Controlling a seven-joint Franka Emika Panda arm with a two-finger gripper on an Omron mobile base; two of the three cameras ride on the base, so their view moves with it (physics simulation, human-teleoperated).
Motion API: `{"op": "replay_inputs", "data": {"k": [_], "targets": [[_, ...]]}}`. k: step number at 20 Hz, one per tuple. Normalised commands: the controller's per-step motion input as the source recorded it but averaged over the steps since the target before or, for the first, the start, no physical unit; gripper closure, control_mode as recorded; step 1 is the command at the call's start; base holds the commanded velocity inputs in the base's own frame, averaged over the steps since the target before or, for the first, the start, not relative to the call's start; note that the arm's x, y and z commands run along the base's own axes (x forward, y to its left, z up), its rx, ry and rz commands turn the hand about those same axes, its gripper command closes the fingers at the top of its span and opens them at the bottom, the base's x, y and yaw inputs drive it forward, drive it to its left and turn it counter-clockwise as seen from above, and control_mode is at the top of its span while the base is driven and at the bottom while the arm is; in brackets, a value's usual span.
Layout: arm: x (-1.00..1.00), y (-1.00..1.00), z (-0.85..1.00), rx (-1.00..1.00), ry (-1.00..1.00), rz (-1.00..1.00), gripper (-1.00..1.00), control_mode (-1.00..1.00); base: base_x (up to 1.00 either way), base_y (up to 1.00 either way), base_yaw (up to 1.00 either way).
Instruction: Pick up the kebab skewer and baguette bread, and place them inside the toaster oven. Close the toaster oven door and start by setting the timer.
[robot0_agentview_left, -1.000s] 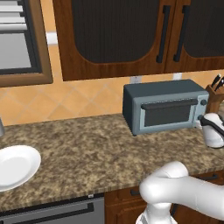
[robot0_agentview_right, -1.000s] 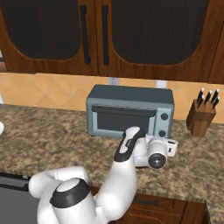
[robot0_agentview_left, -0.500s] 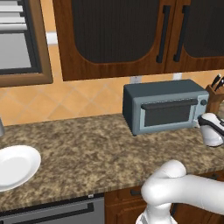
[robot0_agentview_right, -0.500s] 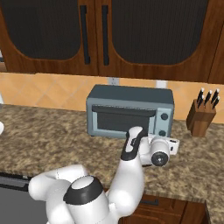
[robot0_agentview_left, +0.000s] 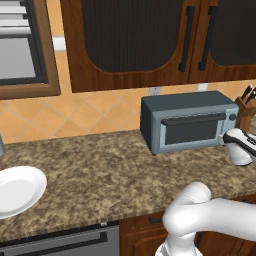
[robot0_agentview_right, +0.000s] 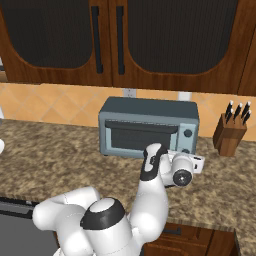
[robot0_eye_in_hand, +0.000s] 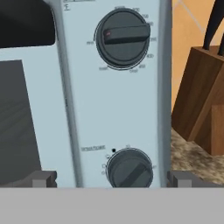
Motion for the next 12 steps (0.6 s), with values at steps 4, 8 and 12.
{"op": "replay_inputs", "data": {"k": [4, 8, 12], "targets": [[0.08, 0.0, -0.01, 0.0, 0.01, 0.0, -1.0, -1.0, 0.0, 0.0, 0.0], [0.03, -0.04, -0.12, 0.0, 0.0, 0.0, -1.0, -1.0, 0.0, 0.0, 0.0], [0.12, -0.03, -0.12, 0.0, 0.0, 0.0, -1.0, -1.0, 0.0, 0.0, 0.0]]}}
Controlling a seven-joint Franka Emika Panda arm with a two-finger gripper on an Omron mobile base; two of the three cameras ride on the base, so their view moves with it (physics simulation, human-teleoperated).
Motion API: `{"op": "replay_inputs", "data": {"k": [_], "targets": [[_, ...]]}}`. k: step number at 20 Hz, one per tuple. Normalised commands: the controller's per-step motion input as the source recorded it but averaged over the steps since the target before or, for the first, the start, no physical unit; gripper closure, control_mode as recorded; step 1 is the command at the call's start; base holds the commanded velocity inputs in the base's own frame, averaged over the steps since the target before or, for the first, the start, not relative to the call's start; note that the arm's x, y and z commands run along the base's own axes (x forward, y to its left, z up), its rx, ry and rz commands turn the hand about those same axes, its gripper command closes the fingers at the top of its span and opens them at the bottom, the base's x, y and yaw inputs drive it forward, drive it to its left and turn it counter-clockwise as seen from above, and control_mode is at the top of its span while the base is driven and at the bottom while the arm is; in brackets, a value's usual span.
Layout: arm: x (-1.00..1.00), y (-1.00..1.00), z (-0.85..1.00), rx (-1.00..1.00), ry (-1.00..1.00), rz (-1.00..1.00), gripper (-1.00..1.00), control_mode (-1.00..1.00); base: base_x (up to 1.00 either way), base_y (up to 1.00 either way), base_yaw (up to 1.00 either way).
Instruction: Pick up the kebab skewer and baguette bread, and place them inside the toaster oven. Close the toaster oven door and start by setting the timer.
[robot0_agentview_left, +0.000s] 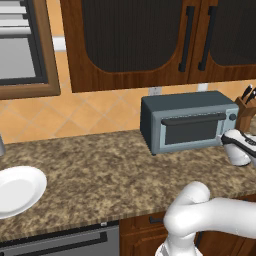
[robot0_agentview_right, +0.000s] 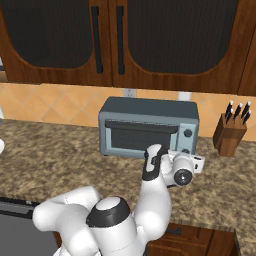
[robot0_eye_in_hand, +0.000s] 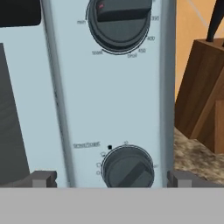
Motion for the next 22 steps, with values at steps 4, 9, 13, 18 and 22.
{"op": "replay_inputs", "data": {"k": [4, 9, 13, 18, 22], "targets": [[0.15, -0.02, -0.01, 0.0, 0.0, 0.0, -1.0, -1.0, 0.0, 0.0, 0.0], [0.06, -0.05, 0.0, 0.0, 0.0, 0.0, -1.0, -1.0, 0.0, 0.0, 0.0], [0.03, -0.04, 0.0, 0.0, 0.0, 0.0, -1.0, -1.0, 0.0, 0.0, 0.0], [0.0, 0.0, 0.0, 0.0, 0.0, 0.0, -1.0, -1.0, 0.0, 0.0, 0.0], [0.0, 0.0, 0.0, 0.0, 0.0, 0.0, 1.0, -1.0, 0.0, 0.0, 0.0]]}}
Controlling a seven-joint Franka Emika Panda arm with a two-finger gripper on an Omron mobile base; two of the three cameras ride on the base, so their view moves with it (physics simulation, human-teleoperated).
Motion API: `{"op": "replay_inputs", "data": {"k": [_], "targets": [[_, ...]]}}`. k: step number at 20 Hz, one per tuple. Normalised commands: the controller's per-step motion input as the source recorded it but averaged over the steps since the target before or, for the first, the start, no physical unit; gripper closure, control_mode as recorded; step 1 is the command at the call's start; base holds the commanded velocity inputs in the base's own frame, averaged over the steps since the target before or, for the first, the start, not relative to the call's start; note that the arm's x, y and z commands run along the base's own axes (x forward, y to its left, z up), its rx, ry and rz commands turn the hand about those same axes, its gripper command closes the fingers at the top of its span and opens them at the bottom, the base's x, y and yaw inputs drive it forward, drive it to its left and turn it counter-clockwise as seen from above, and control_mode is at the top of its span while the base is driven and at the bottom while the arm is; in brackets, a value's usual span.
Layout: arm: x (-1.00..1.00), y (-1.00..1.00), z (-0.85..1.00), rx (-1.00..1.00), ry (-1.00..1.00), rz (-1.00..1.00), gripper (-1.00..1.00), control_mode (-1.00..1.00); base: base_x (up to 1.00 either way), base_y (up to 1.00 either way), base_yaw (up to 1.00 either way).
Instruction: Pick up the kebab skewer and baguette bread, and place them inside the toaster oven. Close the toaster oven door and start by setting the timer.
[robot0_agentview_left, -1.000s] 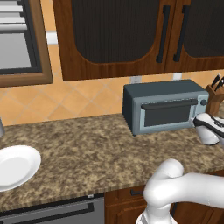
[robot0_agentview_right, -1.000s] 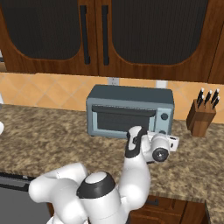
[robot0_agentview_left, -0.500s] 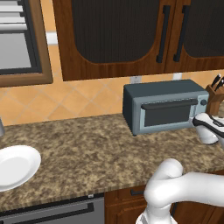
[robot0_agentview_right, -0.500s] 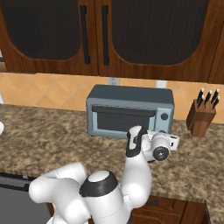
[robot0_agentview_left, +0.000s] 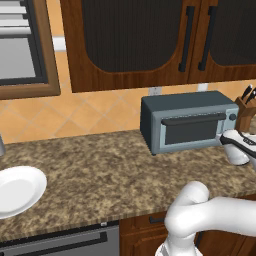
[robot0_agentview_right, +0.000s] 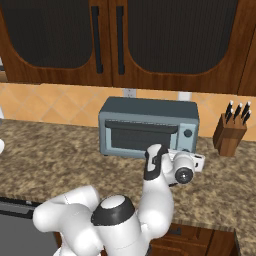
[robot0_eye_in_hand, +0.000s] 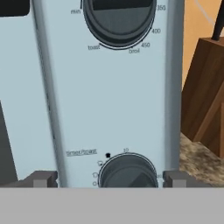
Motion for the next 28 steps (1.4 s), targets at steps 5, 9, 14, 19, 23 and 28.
{"op": "replay_inputs", "data": {"k": [5, 9, 14, 19, 23, 28], "targets": [[0.03, 0.0, 0.0, 0.0, 0.0, 0.0, 1.0, -1.0, 0.0, 0.0, 0.0], [0.01, 0.0, 0.0, 0.0, 0.0, 0.0, 1.0, -1.0, 0.0, 0.0, 0.0], [0.0, -0.06, 0.0, 0.0, 0.0, 0.01, 1.0, -1.0, 0.0, 0.0, 0.0], [0.0, -0.06, 0.0, 0.0, 0.0, 0.03, 1.0, -1.0, 0.0, 0.0, 0.0], [0.0, -0.04, 0.0, 0.0, 0.01, 0.05, 1.0, -1.0, 0.0, 0.0, 0.0], [0.0, -0.05, 0.0, 0.0, 0.02, 0.07, 1.0, -1.0, 0.0, 0.0, 0.0]]}}
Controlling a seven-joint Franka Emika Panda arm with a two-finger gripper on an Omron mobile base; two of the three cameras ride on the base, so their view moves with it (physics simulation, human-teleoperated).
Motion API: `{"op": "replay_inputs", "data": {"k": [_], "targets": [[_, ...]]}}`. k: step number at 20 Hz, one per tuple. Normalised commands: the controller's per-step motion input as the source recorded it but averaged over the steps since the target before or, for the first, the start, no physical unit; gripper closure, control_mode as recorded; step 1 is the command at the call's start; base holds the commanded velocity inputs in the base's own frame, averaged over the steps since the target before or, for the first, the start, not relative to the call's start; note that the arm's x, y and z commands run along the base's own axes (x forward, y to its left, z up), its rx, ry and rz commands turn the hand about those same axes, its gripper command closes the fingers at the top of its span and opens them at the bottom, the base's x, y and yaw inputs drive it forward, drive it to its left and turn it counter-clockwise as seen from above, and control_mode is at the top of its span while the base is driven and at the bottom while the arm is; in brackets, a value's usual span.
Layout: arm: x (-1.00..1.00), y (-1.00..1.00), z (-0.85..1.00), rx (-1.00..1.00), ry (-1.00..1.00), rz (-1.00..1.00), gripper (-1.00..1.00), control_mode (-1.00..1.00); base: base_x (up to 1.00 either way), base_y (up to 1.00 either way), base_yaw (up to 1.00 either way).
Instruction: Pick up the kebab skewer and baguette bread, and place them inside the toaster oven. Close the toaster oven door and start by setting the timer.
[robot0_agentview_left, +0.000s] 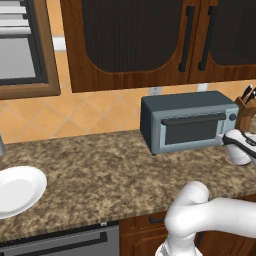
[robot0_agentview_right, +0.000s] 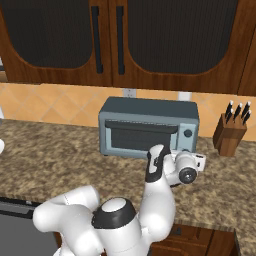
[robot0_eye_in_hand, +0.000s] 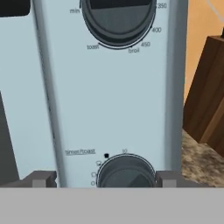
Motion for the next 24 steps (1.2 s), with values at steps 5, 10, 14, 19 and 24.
{"op": "replay_inputs", "data": {"k": [5, 10, 14, 19, 24], "targets": [[0.0, -0.02, 0.0, 0.0, 0.03, 0.05, 1.0, -1.0, 0.0, 0.0, 0.0], [0.0, -0.04, 0.0, 0.0, 0.01, 0.06, 1.0, -1.0, 0.0, 0.0, 0.0], [0.03, 0.0, 0.0, 0.0, 0.01, 0.02, 1.0, -1.0, 0.0, 0.0, 0.0], [0.26, 0.0, -0.01, 0.0, 0.0, 0.0, 1.0, -1.0, 0.0, 0.0, 0.0], [0.2, 0.03, -0.01, 0.0, 0.0, 0.0, 1.0, -1.0, 0.0, 0.0, 0.0]]}}
